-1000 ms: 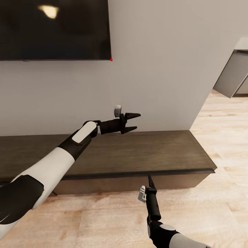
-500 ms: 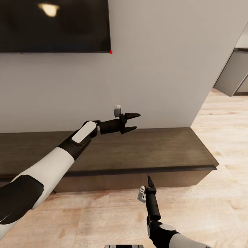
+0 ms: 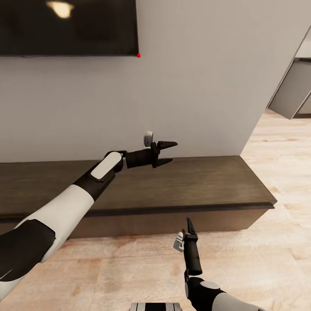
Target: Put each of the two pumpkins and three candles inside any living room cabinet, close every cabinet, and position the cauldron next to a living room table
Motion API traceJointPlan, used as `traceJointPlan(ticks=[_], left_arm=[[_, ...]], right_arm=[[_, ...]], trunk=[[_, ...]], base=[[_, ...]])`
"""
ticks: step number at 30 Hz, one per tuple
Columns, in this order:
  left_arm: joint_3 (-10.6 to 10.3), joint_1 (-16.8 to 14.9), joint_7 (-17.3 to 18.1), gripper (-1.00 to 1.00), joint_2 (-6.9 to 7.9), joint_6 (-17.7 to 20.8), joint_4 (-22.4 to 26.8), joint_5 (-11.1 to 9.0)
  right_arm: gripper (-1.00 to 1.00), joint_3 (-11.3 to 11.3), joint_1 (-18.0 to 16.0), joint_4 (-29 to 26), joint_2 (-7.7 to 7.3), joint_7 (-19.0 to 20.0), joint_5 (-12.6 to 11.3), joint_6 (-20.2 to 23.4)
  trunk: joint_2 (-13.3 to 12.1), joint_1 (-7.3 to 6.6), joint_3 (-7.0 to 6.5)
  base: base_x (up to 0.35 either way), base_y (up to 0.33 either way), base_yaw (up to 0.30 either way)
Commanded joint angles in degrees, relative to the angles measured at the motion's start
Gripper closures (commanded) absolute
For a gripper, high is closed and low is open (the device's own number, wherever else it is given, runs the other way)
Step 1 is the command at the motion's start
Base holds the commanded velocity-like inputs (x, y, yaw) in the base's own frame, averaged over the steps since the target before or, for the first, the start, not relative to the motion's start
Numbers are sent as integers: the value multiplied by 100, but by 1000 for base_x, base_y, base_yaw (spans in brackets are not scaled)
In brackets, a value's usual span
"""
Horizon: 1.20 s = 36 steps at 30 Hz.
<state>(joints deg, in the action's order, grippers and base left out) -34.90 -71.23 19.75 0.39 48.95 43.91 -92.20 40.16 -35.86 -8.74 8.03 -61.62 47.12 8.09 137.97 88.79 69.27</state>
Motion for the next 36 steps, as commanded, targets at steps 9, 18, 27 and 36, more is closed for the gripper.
traceJointPlan(ticks=[9, 18, 27, 36], left_arm=[[0, 1, -6, -100, -12, 1, 3, -8], [0, 2, 2, -100, -16, 1, 4, -8], [0, 3, 8, -100, -13, -1, 4, -8], [0, 2, 29, -100, -18, -1, 14, -8]], right_arm=[[-100, 35, 0, 22, 6, -192, 42, -14], [-100, 66, 0, -8, 14, -239, 47, -18], [-100, 71, 0, -47, 4, -472, 210, -16], [-100, 69, 0, -21, 46, -481, 291, -18]], trunk=[[363, 198, 162], [530, 293, 278], [530, 293, 278], [530, 293, 278]], base=[[0, 0, 0], [0, 0, 0], [0, 0, 0], [127, 0, 0]])
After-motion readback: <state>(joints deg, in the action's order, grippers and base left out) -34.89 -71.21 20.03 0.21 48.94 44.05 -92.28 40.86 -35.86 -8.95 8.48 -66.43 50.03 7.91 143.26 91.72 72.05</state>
